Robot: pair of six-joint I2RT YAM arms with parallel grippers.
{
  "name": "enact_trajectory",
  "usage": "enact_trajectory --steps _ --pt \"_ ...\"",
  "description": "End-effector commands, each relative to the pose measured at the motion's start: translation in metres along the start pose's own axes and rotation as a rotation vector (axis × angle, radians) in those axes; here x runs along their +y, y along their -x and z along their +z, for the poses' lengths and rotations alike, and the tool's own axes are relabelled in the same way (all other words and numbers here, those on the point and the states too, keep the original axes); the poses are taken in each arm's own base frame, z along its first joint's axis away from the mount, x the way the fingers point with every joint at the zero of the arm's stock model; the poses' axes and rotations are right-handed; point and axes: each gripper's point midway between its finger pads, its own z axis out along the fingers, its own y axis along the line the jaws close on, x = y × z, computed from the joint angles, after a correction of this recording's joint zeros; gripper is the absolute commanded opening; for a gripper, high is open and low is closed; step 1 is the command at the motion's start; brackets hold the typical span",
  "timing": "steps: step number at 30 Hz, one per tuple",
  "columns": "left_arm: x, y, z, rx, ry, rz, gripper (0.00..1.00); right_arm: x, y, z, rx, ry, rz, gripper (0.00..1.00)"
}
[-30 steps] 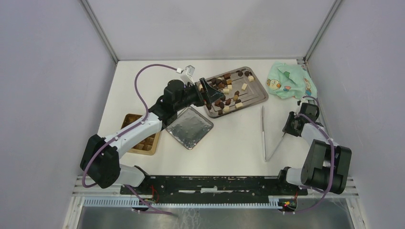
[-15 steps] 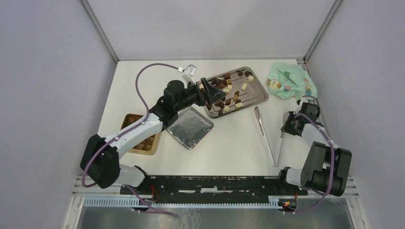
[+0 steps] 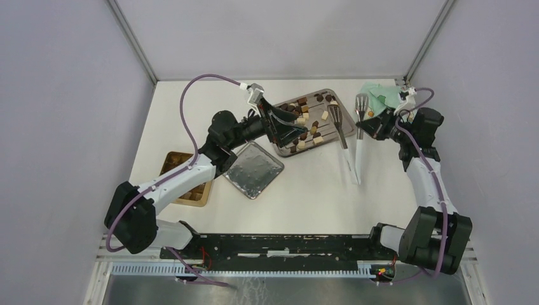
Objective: Pack the chocolate
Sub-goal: Pick up the clamp from the center of the board.
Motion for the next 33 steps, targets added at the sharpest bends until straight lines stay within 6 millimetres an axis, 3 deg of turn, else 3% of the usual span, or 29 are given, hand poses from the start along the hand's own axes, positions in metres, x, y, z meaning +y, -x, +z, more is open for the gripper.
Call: enact_trajectory --steps 1,7,11,17,24,31,33 --pt "-0.056 0.051 -0.004 -0.13 -0.187 0.321 1.0 0.116 0.073 -0.012 -0.117 0.404 -0.191 0.0" --pt "-0.087 0.056 -0.001 -0.163 -0.281 0.385 0.99 0.201 0.098 -0.025 -0.166 0.664 -0.248 0.0" --pt "-0.111 0.043 0.012 -0.151 -0.339 0.404 0.98 0.231 0.1 -0.029 -0.164 0.758 -0.248 0.0" --pt "-0.129 0.029 0.019 -0.128 -0.397 0.407 0.95 0.24 0.099 -0.029 -0.157 0.787 -0.241 0.0" --pt "-0.124 0.024 0.038 -0.099 -0.383 0.397 0.86 0.256 0.083 -0.028 -0.12 0.834 -0.243 0.0" --pt "-0.131 0.016 0.047 -0.074 -0.439 0.33 0.63 0.255 0.075 -0.025 -0.1 0.826 -0.241 0.0" --pt "-0.133 0.016 0.046 -0.08 -0.452 0.315 0.47 0.255 0.073 -0.025 -0.096 0.828 -0.238 0.0"
